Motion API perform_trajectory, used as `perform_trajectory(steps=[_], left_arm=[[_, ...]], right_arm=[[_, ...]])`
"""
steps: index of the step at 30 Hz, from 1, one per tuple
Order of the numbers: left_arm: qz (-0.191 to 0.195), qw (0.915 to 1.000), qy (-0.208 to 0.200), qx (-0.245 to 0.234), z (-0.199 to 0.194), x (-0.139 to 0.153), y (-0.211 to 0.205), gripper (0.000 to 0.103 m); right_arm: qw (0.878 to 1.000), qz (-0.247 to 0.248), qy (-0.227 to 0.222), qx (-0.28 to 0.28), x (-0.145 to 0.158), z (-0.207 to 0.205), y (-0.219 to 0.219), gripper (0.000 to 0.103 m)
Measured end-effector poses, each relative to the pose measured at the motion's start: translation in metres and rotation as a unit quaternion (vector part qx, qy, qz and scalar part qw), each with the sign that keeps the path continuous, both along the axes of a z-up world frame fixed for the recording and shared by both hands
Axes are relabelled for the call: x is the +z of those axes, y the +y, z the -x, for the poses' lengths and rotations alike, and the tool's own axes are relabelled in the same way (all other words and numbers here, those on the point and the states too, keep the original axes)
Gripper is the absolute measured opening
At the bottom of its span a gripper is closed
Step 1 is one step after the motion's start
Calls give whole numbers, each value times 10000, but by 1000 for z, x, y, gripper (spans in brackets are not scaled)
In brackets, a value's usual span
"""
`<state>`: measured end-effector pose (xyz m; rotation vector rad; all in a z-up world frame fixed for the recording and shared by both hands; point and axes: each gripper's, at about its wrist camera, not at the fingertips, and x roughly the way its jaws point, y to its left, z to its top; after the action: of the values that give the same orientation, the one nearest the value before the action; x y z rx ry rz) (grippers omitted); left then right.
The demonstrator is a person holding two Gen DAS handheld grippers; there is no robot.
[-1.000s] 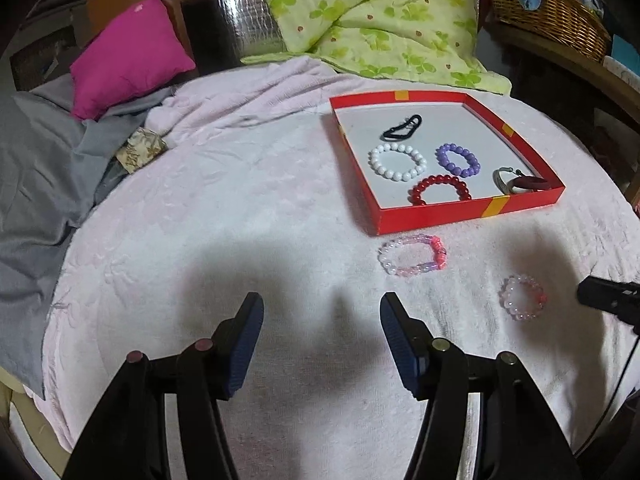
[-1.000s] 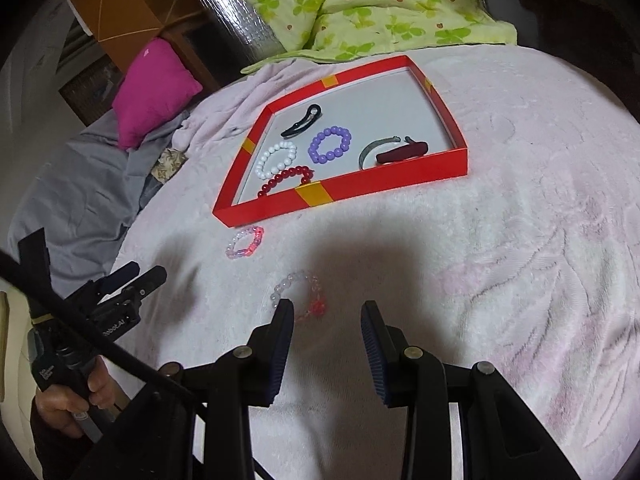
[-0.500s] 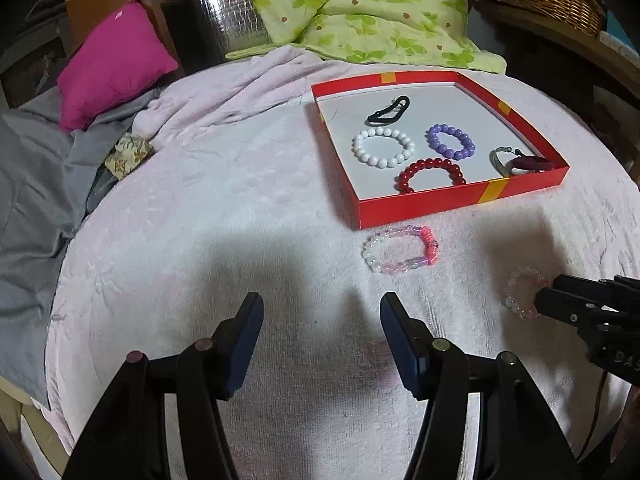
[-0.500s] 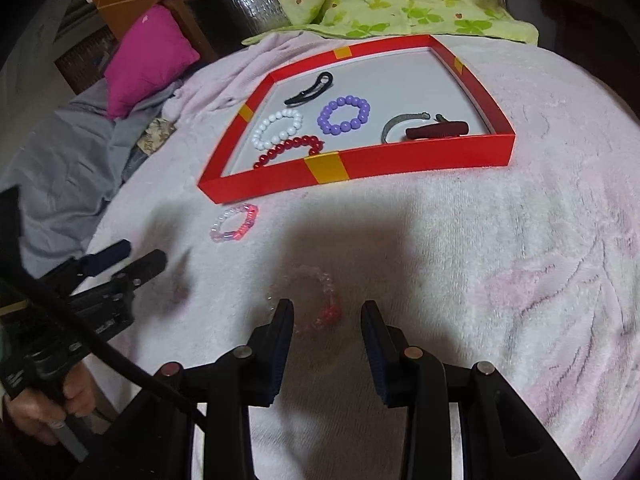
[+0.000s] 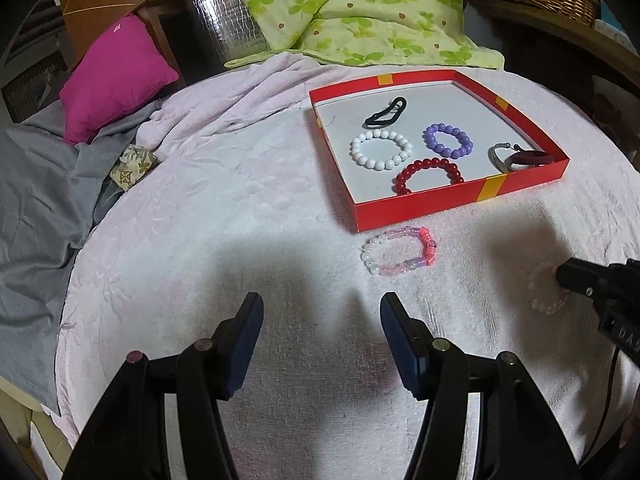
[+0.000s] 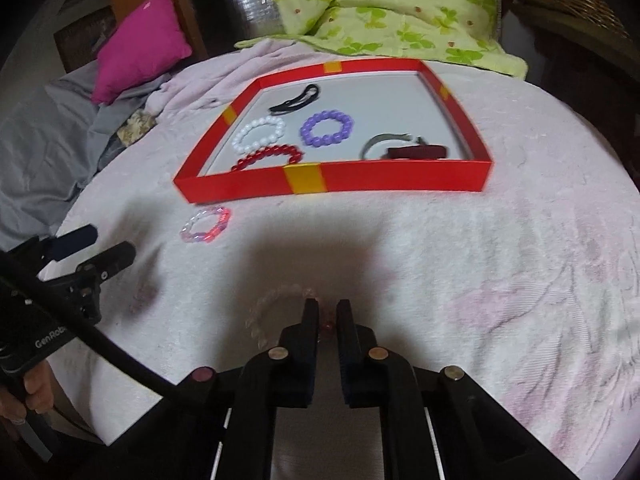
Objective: Organize jewelry
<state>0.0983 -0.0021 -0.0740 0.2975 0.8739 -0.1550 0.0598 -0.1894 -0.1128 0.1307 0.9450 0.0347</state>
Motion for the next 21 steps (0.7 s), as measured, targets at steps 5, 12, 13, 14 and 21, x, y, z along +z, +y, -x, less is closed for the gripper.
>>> perform_trajectory(steps=[5,12,13,14,21], left_arm=[[-20,10000,16,-2,-1,-1,-2,62],[157,9996,222,36,-9,-6,1,62],[258,9992,290,52,-12,-6,2,62],[395,9985,358,74,-16,-7,5,62],[1097,9917,620,252,-41,-16,12,62]], right_arm=[[9997,-107,-4,-209,3,2,-22,10],[9980,-461,10,-437,6,5,-43,10],[9977,-521,28,-437,6,5,-43,10],[9972,-592,54,-445,5,5,-44,10],[9945,-866,246,-543,1,9,-51,11]])
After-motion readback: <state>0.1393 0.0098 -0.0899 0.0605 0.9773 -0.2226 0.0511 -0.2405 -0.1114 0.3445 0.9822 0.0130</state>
